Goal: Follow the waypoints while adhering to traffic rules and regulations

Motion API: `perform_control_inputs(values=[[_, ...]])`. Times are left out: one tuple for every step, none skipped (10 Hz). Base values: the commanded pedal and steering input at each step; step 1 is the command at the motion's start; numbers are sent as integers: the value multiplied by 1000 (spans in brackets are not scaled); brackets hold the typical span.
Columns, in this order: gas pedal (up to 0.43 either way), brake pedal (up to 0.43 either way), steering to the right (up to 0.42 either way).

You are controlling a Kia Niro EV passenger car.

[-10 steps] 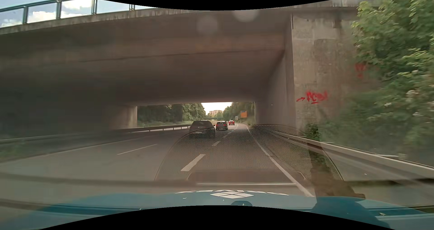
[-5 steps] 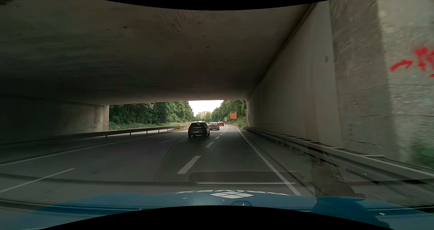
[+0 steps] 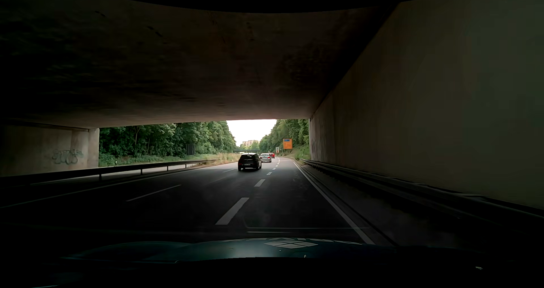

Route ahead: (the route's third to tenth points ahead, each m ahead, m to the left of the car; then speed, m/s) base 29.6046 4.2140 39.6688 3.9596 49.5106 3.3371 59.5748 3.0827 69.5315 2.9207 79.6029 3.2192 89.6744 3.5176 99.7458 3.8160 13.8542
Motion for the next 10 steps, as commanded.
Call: perform_control_inputs(values=[[500, 0, 9], [500, 0, 8], [488, 0, 8], [480, 0, 4], [449, 0, -1], [441, 0, -2], [441, 0, -3], [429, 0, -5], [429, 0, -7], [429, 0, -10]])
